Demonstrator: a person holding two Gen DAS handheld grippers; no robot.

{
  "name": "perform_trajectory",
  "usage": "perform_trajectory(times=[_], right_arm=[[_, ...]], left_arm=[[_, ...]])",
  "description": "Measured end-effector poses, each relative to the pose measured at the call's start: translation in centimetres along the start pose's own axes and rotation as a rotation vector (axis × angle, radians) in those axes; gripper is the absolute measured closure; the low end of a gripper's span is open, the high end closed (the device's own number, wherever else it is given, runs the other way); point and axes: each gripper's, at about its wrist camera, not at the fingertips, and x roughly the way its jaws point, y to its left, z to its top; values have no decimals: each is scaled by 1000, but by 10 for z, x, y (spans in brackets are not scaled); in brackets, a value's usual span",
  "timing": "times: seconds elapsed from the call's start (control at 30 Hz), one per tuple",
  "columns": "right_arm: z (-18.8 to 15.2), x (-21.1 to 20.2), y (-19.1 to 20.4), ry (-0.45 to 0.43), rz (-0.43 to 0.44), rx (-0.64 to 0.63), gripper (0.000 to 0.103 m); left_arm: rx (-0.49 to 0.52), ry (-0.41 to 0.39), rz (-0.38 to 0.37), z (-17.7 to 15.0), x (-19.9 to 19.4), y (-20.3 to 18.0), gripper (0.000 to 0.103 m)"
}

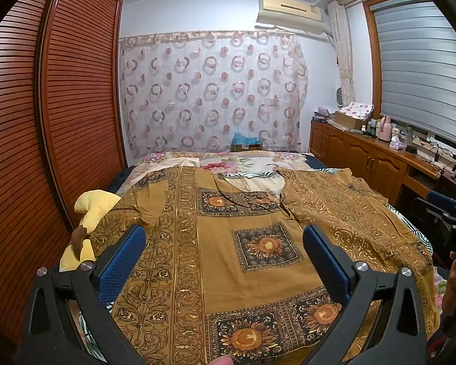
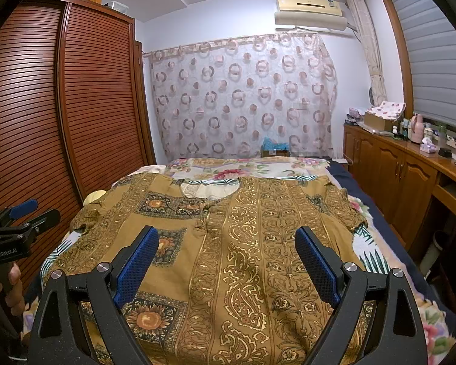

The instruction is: Fold small clothes

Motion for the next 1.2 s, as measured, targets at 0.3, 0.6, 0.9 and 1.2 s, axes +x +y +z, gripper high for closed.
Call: perform_trajectory(times=[0.3,0.6,0.9,1.2], right_arm=[[0,-1,0,-1,-2,1,11],[1,-2,1,-2,-3,3,11],[1,-3,-2,-7,-9,9,11],[1,-3,-2,-7,-9,8,11]], left_arm=[[1,-5,0,4,-3,0,0],[2,-10,-2,15,-13,-1,0],[2,-22,-4,23,-19,-3,0],[4,-26,-2,22,-19,-4,0]])
